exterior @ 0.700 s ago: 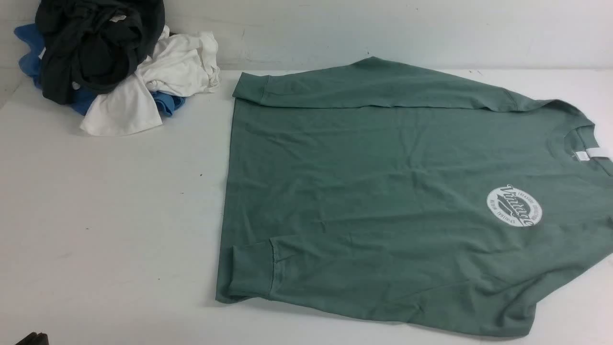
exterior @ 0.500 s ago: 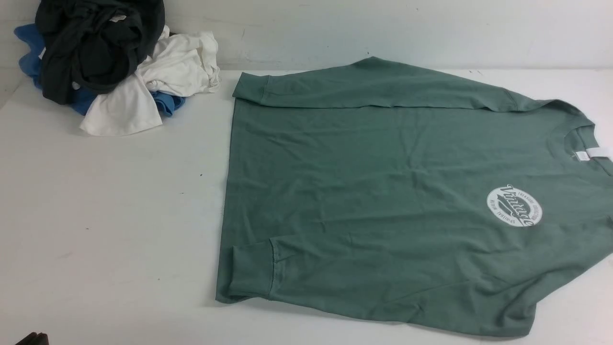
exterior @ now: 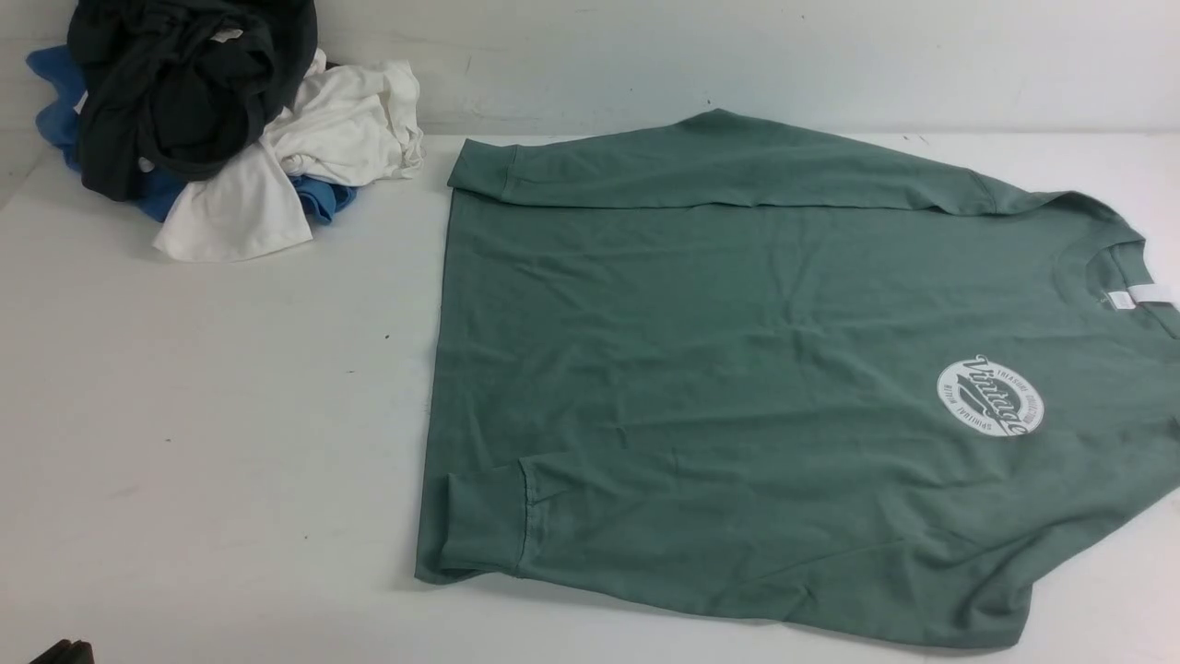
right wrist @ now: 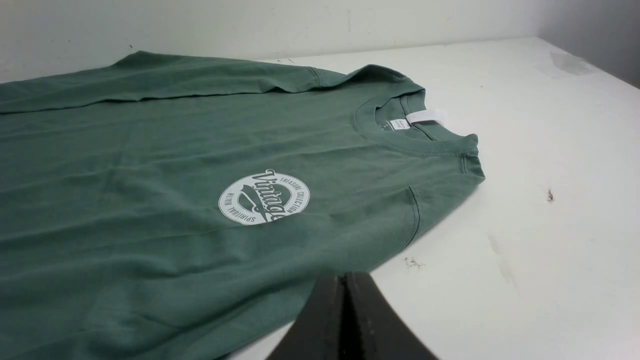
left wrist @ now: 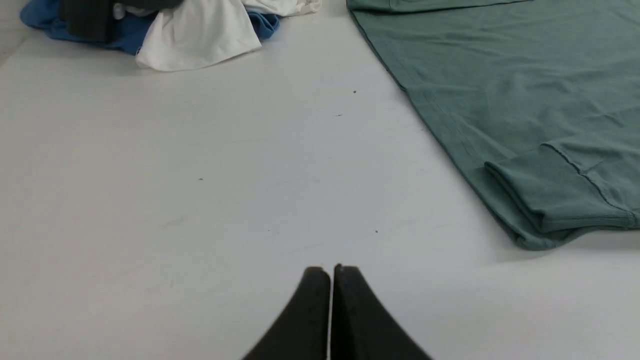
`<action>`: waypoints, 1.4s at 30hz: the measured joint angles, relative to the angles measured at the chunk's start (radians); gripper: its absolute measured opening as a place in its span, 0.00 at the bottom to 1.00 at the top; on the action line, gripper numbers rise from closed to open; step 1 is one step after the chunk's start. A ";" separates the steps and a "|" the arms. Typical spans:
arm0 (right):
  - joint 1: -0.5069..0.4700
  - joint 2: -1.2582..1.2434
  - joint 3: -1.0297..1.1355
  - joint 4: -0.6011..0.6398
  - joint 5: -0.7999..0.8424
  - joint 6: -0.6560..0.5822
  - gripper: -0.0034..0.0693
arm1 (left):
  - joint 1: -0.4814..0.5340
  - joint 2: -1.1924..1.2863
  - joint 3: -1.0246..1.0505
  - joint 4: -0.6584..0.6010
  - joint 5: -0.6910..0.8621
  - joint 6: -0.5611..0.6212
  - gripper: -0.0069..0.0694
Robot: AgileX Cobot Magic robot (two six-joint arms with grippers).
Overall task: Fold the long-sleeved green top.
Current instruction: Use the left arm to clamp the cuff closest to it
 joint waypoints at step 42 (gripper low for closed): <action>0.000 0.344 -0.493 -0.183 -0.380 0.191 0.03 | -0.004 0.506 -0.509 0.062 -0.576 -0.306 0.08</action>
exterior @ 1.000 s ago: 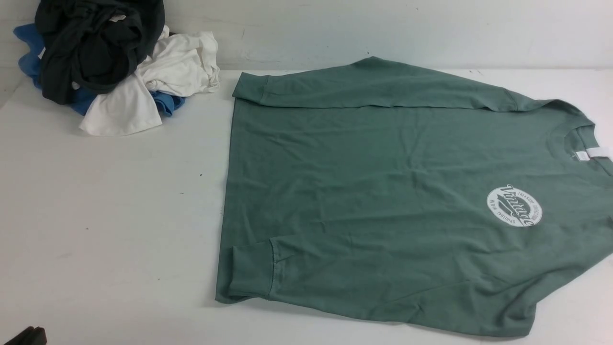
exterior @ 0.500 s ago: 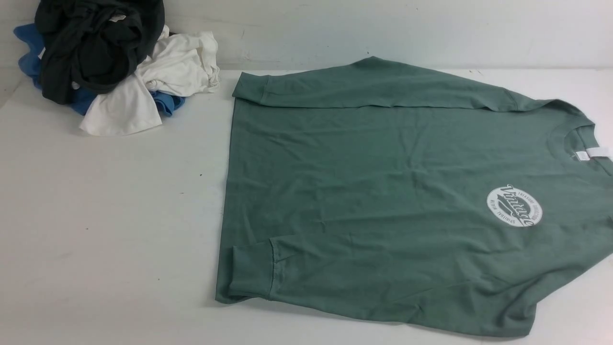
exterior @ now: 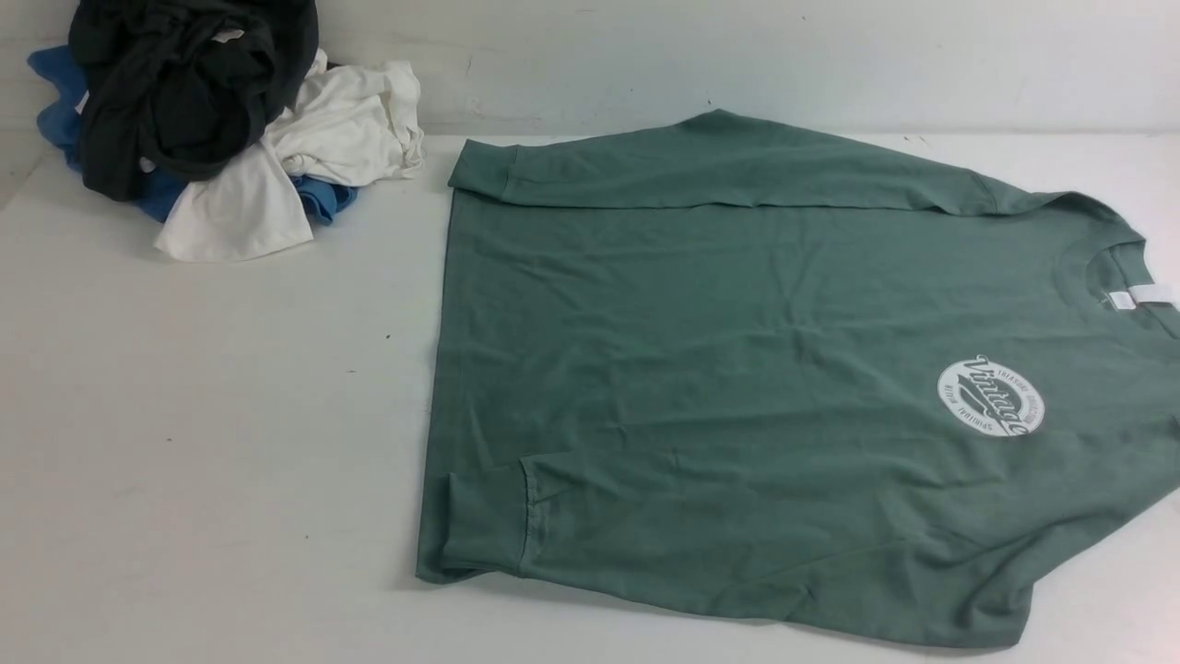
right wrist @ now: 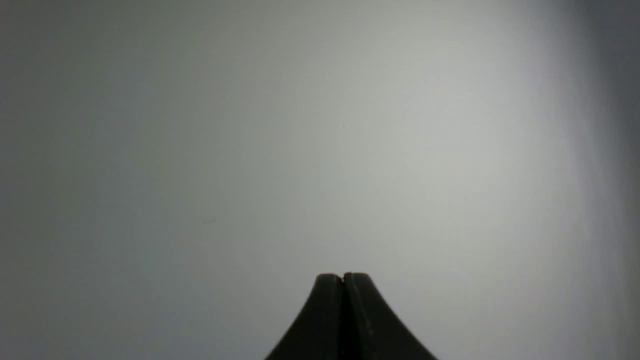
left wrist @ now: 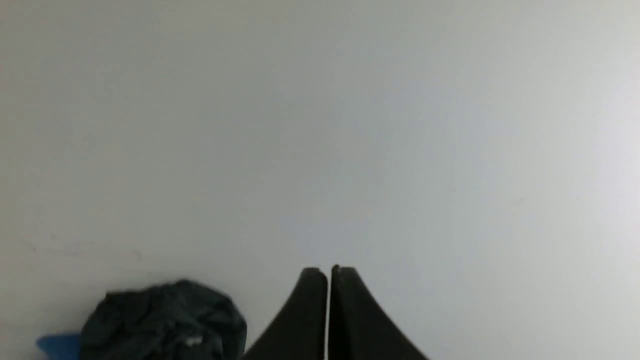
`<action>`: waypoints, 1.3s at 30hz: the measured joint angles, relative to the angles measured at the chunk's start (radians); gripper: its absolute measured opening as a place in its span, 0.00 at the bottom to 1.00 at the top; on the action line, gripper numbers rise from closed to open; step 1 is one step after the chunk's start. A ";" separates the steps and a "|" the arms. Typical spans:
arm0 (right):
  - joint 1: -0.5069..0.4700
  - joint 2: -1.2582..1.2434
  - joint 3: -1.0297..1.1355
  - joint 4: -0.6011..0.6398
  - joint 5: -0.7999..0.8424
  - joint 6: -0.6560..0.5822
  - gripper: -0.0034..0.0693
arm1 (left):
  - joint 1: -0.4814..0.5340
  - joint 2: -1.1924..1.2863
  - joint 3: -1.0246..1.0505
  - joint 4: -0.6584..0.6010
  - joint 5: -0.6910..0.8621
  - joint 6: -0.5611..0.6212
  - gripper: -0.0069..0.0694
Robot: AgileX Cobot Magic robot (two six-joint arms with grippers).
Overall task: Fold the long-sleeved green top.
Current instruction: Use the left arm to clamp the cuff closest to it
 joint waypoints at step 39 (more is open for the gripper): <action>0.380 1.002 -0.413 0.375 0.884 -0.569 0.03 | -0.434 1.315 -0.560 0.080 1.030 0.173 0.08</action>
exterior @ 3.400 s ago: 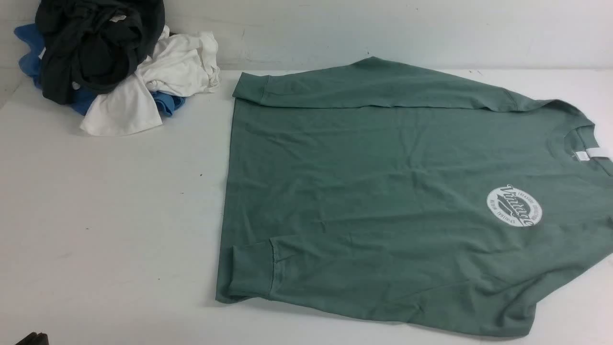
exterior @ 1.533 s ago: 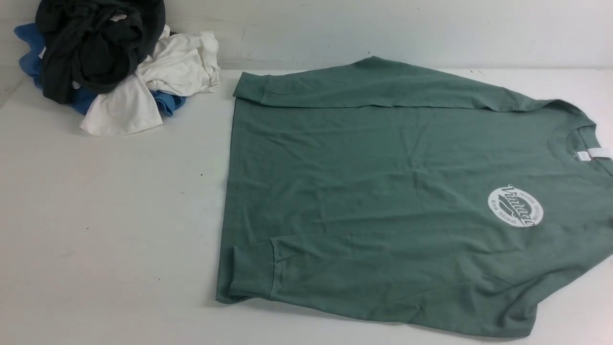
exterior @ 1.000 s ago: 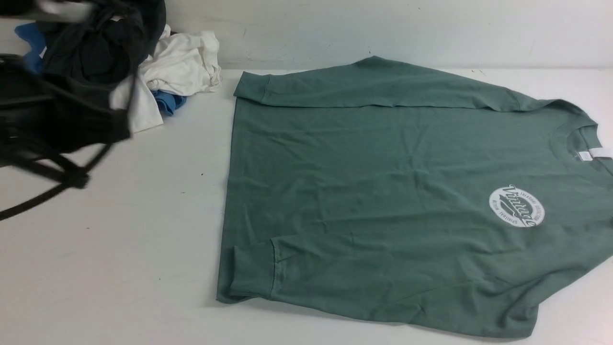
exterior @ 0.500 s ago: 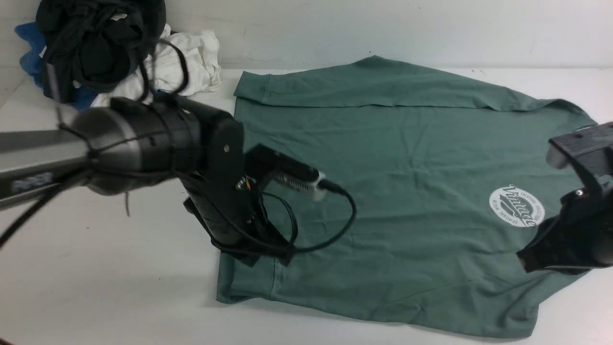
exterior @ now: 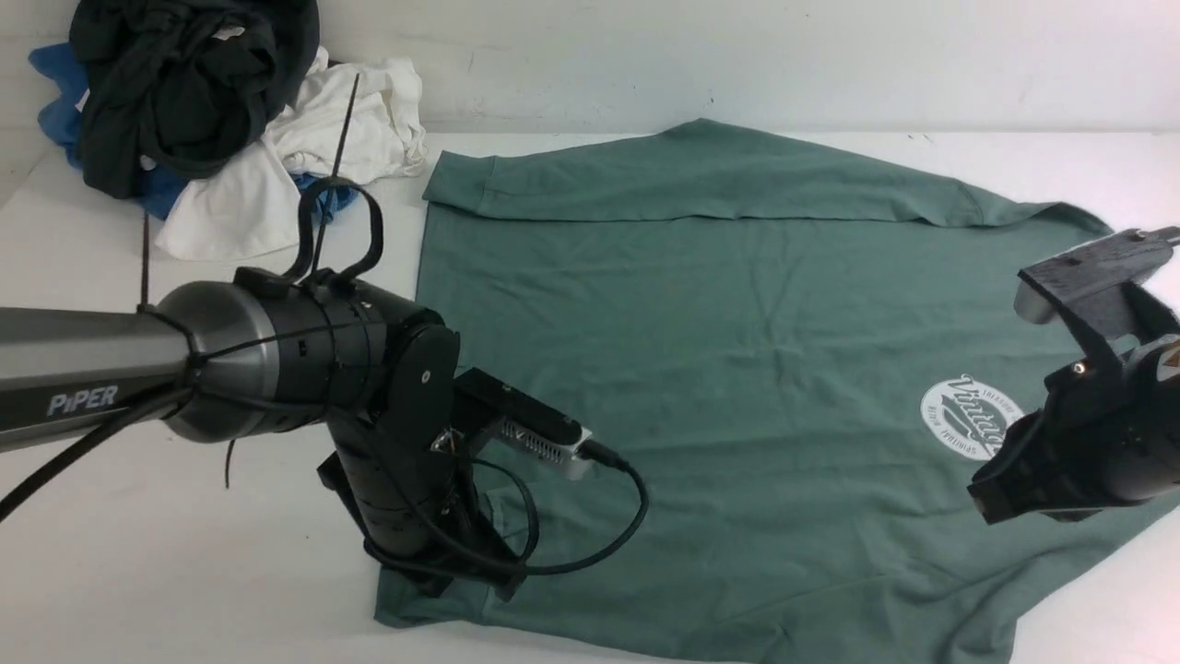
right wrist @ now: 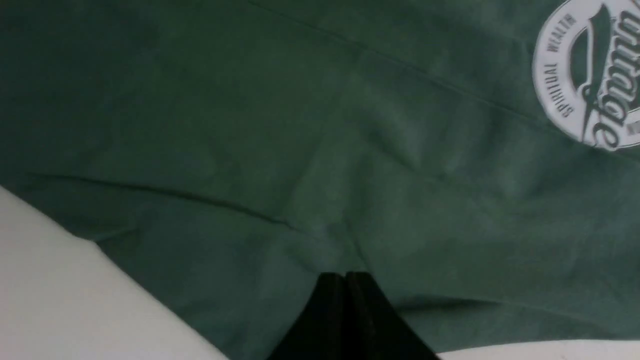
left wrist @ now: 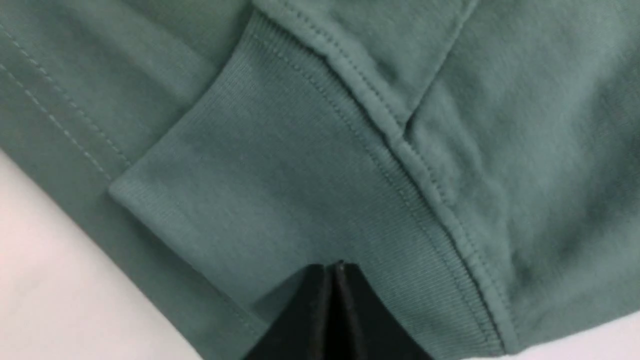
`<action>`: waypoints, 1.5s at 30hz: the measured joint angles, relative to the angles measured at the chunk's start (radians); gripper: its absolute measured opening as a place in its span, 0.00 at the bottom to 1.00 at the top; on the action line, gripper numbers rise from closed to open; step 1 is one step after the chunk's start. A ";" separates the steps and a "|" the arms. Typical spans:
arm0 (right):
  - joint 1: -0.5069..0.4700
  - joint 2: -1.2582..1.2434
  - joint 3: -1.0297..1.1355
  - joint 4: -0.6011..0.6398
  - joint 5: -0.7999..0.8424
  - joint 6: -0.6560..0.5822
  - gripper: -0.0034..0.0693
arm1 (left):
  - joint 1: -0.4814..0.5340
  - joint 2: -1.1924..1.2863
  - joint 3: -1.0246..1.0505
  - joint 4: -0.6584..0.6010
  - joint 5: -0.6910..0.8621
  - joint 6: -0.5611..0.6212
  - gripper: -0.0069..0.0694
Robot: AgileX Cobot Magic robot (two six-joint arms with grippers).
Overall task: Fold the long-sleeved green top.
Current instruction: Use the left arm to clamp the cuff closest to it, then use the left arm to drag and place the cuff at the centered position on the left edge of the fabric
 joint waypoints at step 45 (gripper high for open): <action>0.000 0.000 0.000 0.076 -0.045 -0.029 0.03 | 0.170 -0.157 -0.221 -0.243 0.096 0.179 0.09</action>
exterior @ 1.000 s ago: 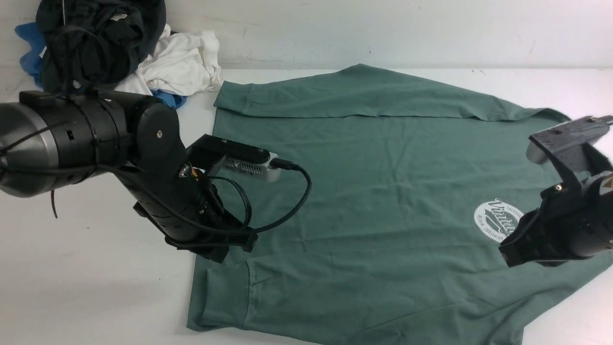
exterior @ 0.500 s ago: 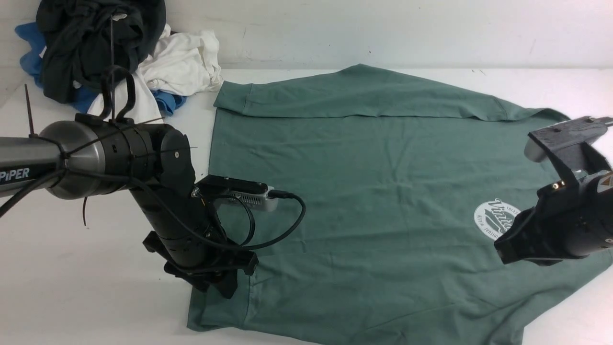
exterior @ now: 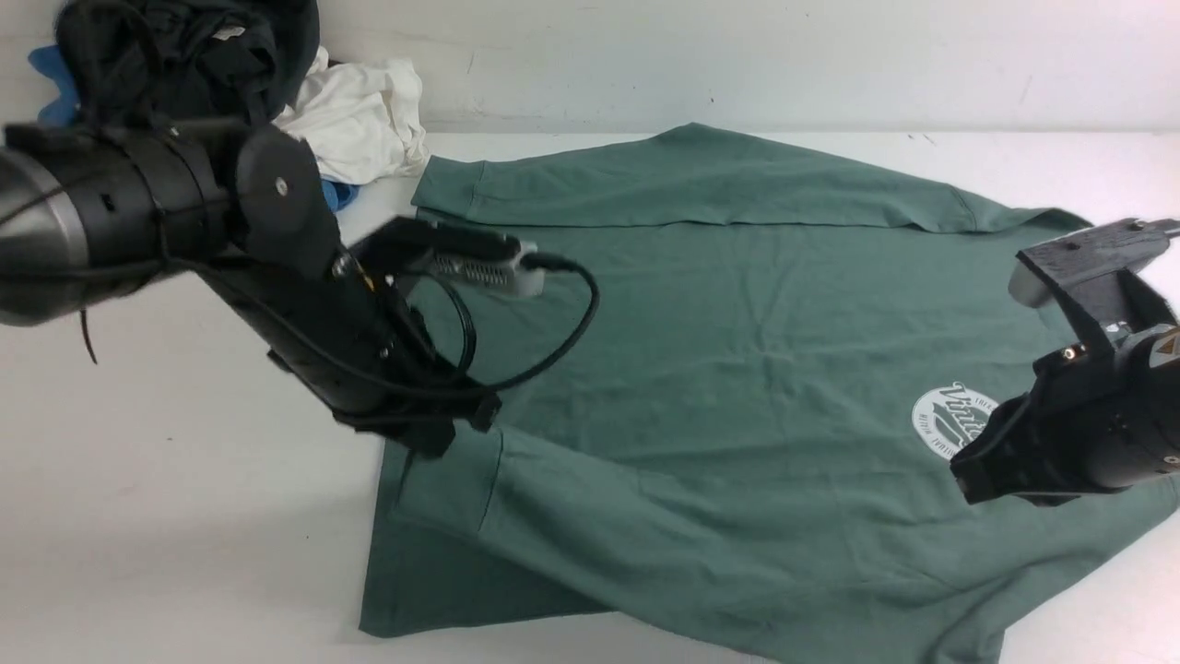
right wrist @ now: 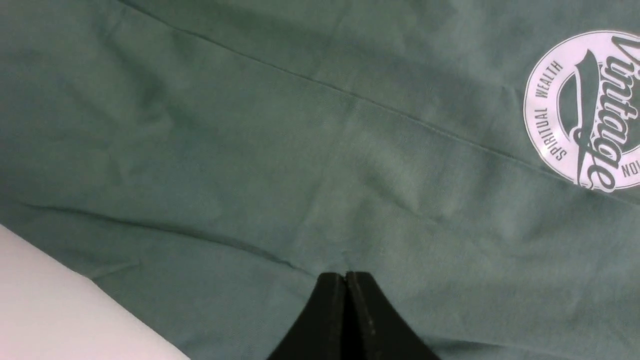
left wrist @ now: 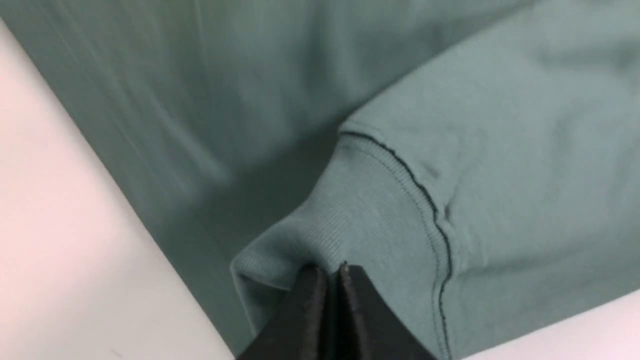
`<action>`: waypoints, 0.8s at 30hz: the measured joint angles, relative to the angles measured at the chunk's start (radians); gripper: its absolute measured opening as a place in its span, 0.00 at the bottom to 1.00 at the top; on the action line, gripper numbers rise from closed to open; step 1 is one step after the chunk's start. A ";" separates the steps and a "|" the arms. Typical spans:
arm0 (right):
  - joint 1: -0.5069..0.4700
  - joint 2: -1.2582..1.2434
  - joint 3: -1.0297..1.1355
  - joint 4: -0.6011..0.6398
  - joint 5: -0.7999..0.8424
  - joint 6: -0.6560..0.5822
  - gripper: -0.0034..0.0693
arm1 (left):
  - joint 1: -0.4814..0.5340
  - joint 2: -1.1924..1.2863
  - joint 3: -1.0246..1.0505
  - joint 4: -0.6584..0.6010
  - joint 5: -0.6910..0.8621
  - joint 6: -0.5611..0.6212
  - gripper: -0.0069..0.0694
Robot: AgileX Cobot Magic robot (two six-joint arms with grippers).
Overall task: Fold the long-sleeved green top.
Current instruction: Use the left arm to drag and place the cuff at the centered position on the left edge of the fabric
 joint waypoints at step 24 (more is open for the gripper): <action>0.000 0.026 0.000 0.076 -0.018 -0.045 0.03 | 0.054 0.381 -0.405 0.311 -0.107 -0.138 0.50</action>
